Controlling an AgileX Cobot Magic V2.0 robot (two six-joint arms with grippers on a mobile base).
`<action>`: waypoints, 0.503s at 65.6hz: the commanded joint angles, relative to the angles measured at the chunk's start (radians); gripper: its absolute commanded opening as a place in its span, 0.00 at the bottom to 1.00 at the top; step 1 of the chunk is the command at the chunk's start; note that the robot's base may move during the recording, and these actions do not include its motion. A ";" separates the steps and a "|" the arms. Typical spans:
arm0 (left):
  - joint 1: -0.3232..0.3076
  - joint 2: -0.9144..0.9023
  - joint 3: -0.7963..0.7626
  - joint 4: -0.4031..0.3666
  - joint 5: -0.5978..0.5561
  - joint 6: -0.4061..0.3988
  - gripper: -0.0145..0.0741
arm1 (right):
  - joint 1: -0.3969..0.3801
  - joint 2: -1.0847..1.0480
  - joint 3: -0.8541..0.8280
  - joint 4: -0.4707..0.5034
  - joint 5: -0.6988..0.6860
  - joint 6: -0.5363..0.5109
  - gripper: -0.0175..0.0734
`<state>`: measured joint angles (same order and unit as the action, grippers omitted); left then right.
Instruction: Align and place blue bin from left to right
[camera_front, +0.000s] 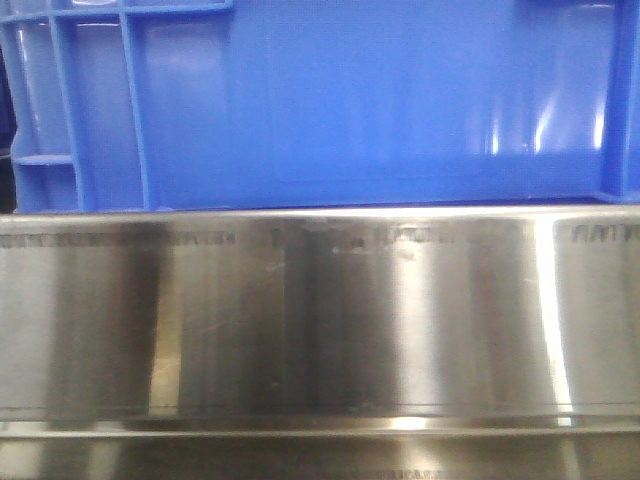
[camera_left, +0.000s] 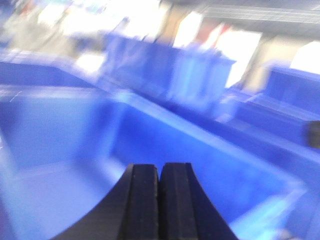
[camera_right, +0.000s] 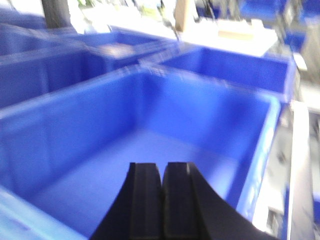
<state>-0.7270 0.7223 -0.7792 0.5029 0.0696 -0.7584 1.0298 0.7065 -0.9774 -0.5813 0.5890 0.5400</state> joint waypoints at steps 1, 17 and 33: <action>-0.007 -0.027 0.007 0.015 -0.049 -0.002 0.04 | 0.003 -0.020 0.004 -0.012 -0.036 -0.010 0.11; -0.007 -0.030 0.007 0.015 -0.051 -0.002 0.04 | 0.003 -0.022 0.004 -0.012 -0.036 -0.010 0.11; -0.007 -0.030 0.007 0.015 -0.051 -0.002 0.04 | 0.003 -0.022 0.004 -0.012 -0.036 -0.010 0.11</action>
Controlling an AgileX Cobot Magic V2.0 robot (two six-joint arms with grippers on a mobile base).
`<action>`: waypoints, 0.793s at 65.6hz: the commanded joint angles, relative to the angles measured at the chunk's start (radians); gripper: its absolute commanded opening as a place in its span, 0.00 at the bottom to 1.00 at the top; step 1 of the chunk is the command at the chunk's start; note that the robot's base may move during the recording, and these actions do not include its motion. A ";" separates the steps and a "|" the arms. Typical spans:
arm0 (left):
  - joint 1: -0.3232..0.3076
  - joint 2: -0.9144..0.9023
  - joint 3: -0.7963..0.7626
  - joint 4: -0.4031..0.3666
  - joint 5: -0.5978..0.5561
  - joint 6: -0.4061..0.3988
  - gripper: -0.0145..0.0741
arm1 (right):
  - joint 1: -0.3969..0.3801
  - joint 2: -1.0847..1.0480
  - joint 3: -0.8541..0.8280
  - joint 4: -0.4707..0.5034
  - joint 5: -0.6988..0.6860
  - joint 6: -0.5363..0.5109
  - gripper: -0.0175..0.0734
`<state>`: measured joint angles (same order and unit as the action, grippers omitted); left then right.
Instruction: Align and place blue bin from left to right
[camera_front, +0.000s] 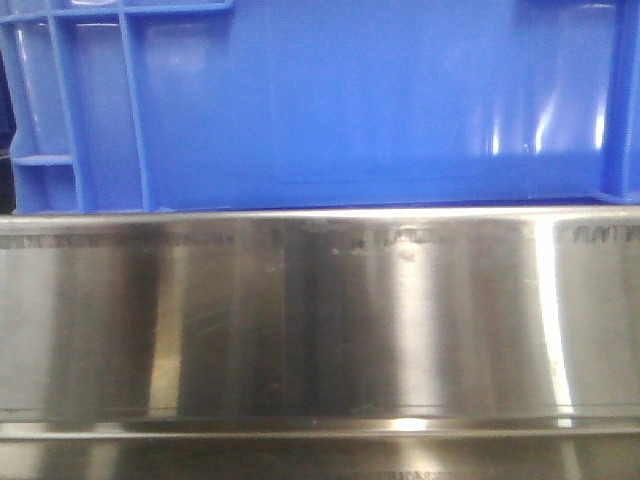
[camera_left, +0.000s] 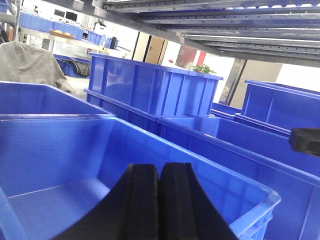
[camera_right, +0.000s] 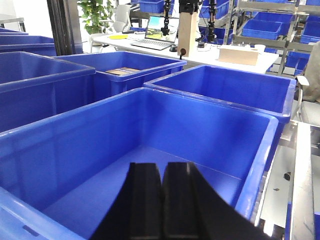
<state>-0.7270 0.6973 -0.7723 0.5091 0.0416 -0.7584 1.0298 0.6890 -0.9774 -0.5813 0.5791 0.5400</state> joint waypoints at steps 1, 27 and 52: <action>-0.007 -0.005 0.001 0.008 -0.023 -0.002 0.04 | 0.003 -0.005 0.004 -0.012 -0.026 -0.010 0.11; -0.007 -0.005 0.001 0.008 -0.023 -0.002 0.04 | 0.003 -0.005 0.004 -0.012 -0.026 -0.010 0.11; -0.007 -0.005 0.001 0.008 -0.023 -0.002 0.04 | 0.003 -0.005 0.004 -0.012 -0.026 -0.010 0.11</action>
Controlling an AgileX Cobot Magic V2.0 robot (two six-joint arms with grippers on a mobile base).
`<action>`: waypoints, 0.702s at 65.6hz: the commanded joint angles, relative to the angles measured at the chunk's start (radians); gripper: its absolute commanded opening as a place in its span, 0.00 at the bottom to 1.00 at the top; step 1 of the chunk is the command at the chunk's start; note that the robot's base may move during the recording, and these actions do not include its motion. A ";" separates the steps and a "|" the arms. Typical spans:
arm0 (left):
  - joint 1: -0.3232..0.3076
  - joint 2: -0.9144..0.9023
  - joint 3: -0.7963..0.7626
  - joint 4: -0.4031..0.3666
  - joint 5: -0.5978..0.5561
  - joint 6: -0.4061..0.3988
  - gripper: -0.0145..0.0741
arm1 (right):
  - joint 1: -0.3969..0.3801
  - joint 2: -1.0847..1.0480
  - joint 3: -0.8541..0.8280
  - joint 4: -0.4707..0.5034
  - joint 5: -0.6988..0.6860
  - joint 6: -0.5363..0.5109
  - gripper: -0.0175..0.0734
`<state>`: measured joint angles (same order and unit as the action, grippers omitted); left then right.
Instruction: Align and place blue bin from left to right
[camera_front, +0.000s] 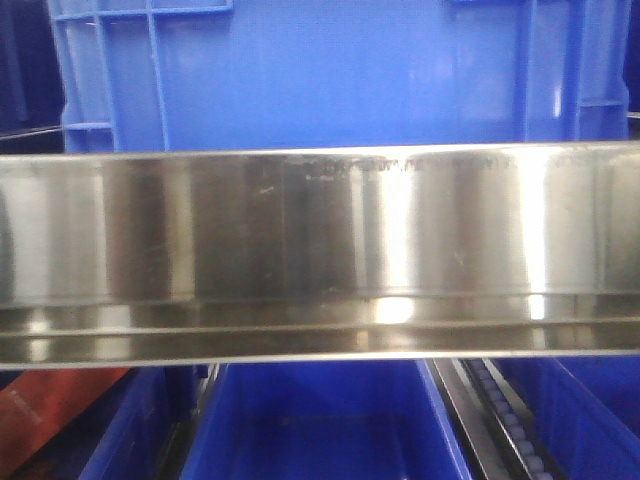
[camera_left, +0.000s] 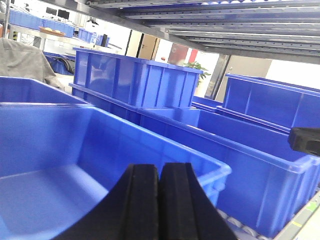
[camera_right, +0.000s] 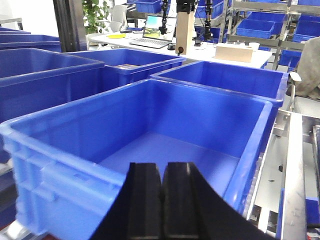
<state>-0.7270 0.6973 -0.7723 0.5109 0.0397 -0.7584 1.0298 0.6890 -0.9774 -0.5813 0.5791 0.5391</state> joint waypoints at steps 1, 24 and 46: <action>-0.007 -0.005 0.001 0.007 -0.021 -0.002 0.04 | 0.003 -0.005 0.004 -0.012 -0.026 -0.009 0.11; -0.007 -0.005 0.001 0.007 -0.021 -0.002 0.04 | 0.003 -0.005 0.004 -0.012 -0.026 -0.009 0.11; -0.007 -0.005 0.001 0.007 -0.021 -0.002 0.04 | -0.008 -0.012 0.004 -0.012 -0.021 -0.028 0.11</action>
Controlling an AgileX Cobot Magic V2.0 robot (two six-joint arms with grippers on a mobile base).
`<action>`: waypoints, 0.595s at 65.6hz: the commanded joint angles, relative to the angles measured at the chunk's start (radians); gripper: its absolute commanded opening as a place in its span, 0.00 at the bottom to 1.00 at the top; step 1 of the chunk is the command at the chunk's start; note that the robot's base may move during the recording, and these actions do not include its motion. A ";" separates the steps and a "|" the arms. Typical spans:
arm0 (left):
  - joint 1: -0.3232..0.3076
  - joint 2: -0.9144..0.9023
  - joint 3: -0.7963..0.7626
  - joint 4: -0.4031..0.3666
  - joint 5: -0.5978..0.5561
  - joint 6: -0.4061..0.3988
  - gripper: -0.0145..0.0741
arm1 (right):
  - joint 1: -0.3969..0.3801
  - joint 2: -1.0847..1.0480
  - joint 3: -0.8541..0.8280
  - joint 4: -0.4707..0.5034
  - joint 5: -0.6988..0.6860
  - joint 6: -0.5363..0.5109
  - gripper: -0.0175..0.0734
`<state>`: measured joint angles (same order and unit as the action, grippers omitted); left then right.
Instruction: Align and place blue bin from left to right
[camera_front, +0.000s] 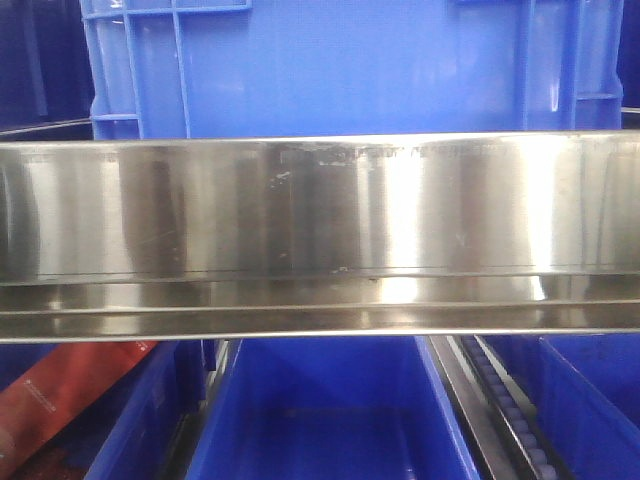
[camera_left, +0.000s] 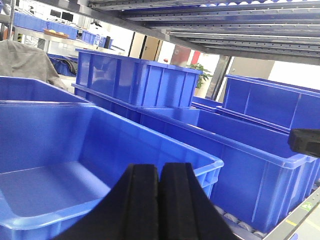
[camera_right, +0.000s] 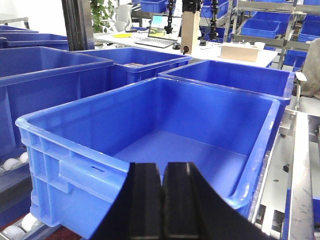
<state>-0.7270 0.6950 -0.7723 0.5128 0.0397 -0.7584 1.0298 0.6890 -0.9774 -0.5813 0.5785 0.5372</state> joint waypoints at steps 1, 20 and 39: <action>-0.007 -0.003 0.001 0.005 -0.021 -0.002 0.04 | -0.010 -0.012 0.004 -0.012 -0.019 -0.040 0.11; -0.007 -0.003 0.001 0.005 -0.021 -0.002 0.04 | -0.321 -0.109 0.127 0.282 -0.176 -0.537 0.11; -0.007 -0.003 0.001 0.005 -0.021 -0.002 0.04 | -0.698 -0.287 0.406 0.517 -0.449 -0.610 0.11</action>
<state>-0.7270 0.6950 -0.7723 0.5128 0.0397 -0.7584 0.3937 0.4489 -0.6376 -0.1093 0.2053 -0.0597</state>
